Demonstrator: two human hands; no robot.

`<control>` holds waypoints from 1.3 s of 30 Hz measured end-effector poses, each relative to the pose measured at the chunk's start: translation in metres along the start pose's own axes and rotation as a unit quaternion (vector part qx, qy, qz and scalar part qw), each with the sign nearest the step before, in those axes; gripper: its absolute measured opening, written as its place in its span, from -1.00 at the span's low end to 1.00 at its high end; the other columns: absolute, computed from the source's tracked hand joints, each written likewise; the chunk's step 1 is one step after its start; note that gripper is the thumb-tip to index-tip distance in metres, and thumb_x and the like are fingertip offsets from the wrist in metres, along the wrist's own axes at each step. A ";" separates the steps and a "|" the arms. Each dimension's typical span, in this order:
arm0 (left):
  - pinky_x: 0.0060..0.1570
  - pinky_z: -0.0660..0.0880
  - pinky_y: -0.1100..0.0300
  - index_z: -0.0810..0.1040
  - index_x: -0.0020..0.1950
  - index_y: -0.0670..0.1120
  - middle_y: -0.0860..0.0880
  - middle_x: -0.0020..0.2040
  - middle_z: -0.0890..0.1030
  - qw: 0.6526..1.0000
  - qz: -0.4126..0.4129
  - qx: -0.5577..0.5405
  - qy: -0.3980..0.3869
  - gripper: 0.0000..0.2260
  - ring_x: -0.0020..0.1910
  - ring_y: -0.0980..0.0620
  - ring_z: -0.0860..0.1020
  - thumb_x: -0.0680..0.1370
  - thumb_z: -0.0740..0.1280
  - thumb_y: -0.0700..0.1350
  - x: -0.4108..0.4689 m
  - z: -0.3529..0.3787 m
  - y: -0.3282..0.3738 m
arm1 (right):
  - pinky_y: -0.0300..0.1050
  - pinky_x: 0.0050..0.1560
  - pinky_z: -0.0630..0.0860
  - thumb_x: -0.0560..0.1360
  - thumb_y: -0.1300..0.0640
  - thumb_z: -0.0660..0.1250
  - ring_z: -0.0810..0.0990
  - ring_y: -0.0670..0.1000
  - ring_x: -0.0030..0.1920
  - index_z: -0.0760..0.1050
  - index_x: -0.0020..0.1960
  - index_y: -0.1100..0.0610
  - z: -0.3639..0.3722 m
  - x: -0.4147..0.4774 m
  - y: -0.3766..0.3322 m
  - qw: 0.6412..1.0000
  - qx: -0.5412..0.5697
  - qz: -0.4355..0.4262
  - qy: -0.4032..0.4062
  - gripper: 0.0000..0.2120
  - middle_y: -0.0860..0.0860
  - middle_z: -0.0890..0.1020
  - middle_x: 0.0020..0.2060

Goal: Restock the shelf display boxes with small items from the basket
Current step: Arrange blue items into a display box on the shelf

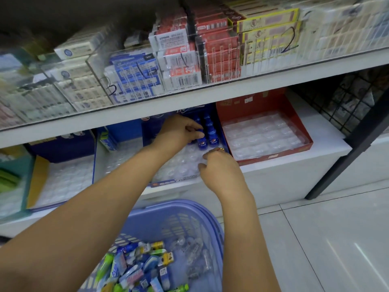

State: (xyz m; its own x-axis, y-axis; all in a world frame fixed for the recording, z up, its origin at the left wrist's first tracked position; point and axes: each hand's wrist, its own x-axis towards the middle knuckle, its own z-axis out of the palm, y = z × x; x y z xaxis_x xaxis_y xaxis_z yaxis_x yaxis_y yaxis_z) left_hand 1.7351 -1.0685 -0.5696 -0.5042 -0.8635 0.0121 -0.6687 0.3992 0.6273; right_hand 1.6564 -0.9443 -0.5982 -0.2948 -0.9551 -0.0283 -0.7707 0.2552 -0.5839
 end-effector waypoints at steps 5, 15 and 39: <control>0.17 0.41 0.27 0.57 0.23 -0.15 -0.10 0.21 0.60 0.998 0.022 0.055 0.031 -0.72 0.15 0.02 0.55 0.56 0.33 -0.07 -0.032 -0.005 0.005 | -0.02 0.06 0.46 0.50 0.15 0.27 0.54 0.13 0.06 0.58 0.05 0.22 -0.010 -0.013 -0.016 0.993 0.062 -0.042 0.090 -0.79 0.14 0.63 -0.01; -0.36 0.28 0.13 0.41 -0.42 -0.16 -0.13 -0.46 0.43 0.978 -0.164 0.129 -0.007 -0.60 -0.43 -0.06 0.41 0.60 0.24 -0.02 -0.223 -0.038 -0.146 | -0.07 -0.08 0.50 0.45 0.00 0.40 0.59 0.10 -0.19 0.59 -0.13 0.28 0.101 -0.040 -0.064 0.929 -0.006 -0.067 -0.363 -0.69 0.17 0.65 -0.19; -0.31 0.35 0.34 0.56 0.17 -0.15 -0.07 -0.21 0.55 0.963 -0.205 -0.067 -0.158 -0.80 -0.24 -0.01 0.48 0.56 0.29 -0.16 -0.274 0.071 -0.257 | -0.36 -0.21 0.50 0.34 0.40 0.46 0.58 -0.14 -0.26 0.59 -0.07 0.30 0.282 -0.070 -0.011 0.884 0.225 -0.008 -0.411 -0.82 0.07 0.61 -0.21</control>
State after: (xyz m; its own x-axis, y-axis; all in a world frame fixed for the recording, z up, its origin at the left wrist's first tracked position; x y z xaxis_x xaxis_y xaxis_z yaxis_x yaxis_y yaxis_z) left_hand 2.0061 -0.9121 -0.7895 -0.3679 -0.7945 -0.4831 -0.7809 -0.0182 0.6244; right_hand 1.8446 -0.9221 -0.8189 0.3650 -0.7920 -0.4894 -0.4149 0.3322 -0.8471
